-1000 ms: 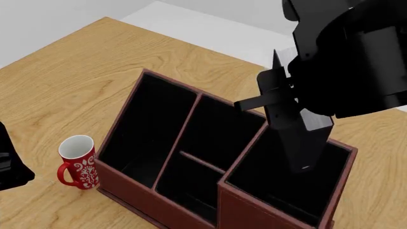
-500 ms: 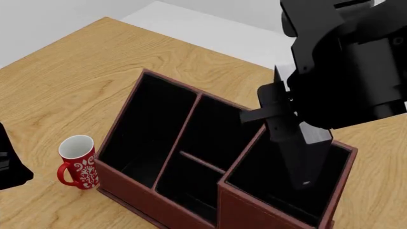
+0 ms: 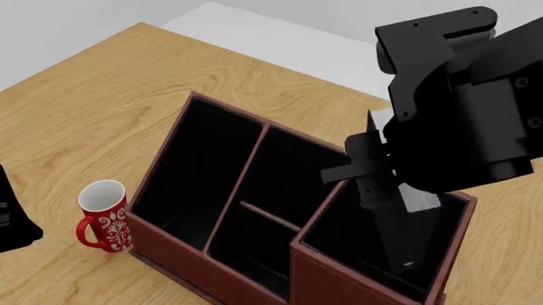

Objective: Pick up the book and place it in the right compartment of the caddy.

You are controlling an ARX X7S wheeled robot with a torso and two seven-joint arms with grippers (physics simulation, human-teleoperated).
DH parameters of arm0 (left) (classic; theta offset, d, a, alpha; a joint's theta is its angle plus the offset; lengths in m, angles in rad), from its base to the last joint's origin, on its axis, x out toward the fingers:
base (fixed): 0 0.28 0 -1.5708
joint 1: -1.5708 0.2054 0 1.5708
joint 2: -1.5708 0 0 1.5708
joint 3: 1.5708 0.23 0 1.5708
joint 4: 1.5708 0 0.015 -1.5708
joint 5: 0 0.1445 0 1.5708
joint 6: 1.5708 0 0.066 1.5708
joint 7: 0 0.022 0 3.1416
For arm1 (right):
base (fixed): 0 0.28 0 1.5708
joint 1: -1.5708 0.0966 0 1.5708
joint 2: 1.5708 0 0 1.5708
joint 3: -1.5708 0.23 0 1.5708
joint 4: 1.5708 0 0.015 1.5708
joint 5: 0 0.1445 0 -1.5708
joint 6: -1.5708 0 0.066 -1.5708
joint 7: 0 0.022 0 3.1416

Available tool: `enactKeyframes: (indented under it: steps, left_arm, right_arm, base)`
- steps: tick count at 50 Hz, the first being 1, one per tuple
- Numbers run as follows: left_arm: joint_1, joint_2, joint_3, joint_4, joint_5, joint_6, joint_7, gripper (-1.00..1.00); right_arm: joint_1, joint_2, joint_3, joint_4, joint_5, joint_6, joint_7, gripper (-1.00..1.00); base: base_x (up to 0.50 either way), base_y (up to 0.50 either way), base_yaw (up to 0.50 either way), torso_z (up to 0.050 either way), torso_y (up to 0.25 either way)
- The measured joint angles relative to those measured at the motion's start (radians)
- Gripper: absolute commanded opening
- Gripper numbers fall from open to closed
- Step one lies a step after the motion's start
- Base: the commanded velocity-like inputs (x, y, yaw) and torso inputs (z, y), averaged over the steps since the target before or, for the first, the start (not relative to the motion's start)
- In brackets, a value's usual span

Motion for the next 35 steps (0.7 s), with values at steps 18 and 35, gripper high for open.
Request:
enactKeyframes:
  steps: [18, 35]
  left_arm:
    - [0.002, -0.004, 0.002, 0.004, -0.003, 0.002, -0.003, 1.00]
    - [-0.002, -0.005, 0.008, -0.009, -0.001, 0.008, -0.002, 1.00]
  right_arm:
    - [-0.048, 0.010, 0.002, -0.009, -0.034, -0.044, -0.029, -1.00]
    - [-0.066, -0.010, -0.004, 0.019, -0.119, -0.056, -0.106, -1.00]
  base:
    - [0.00, 0.00, 0.00, 0.000, 0.001]
    - [0.00, 0.00, 0.00, 0.001, 0.001]
